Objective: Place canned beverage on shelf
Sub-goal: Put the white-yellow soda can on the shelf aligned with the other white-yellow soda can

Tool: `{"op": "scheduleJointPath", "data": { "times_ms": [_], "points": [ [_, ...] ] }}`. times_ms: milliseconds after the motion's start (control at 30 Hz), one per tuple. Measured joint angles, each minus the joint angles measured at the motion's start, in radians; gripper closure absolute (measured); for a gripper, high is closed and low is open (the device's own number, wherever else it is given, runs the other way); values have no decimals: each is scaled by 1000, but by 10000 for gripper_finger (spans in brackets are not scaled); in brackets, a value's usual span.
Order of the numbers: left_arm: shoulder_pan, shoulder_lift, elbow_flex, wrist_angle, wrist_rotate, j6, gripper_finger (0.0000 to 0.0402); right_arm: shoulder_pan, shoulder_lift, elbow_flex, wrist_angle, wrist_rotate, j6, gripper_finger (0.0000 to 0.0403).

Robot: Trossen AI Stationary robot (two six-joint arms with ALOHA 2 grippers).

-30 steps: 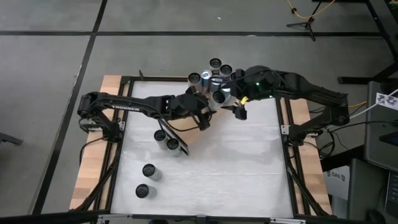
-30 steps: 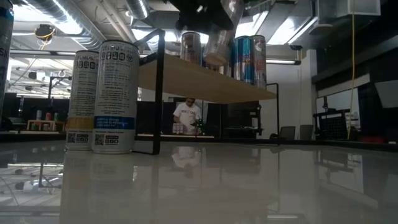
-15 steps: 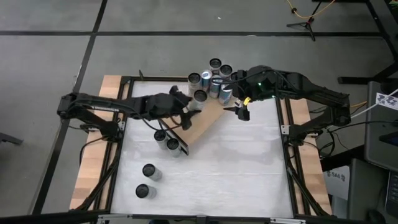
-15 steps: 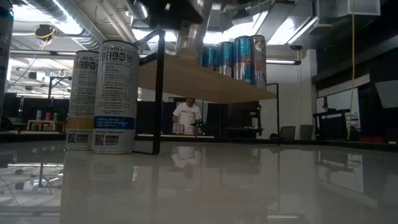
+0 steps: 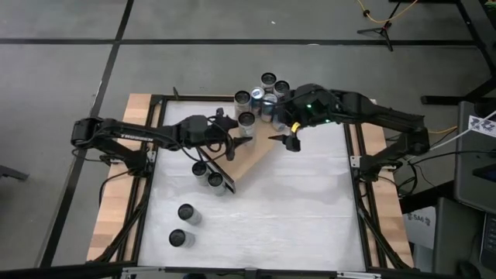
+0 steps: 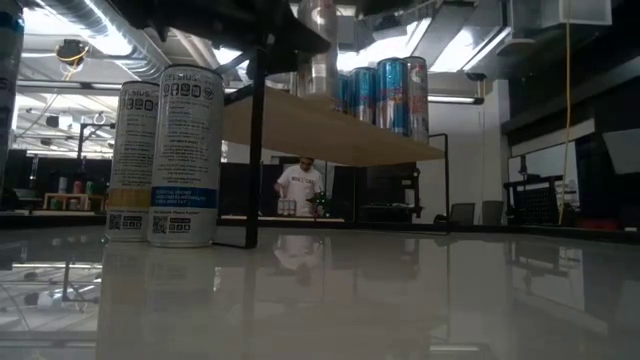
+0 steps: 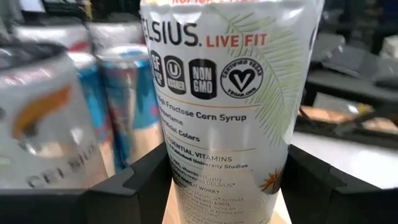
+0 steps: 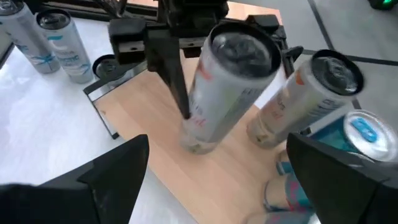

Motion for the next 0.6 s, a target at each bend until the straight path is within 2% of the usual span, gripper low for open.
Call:
{"op": "scheduleJointPath", "data": {
  "times_ms": [100,600],
  "points": [
    [11,16,-1,1,33,16,170,0,25,0,11,-6,0,27],
    [27,87,2,1,29,63,160,0,65,0,82,-5,0,27]
  ]
}}
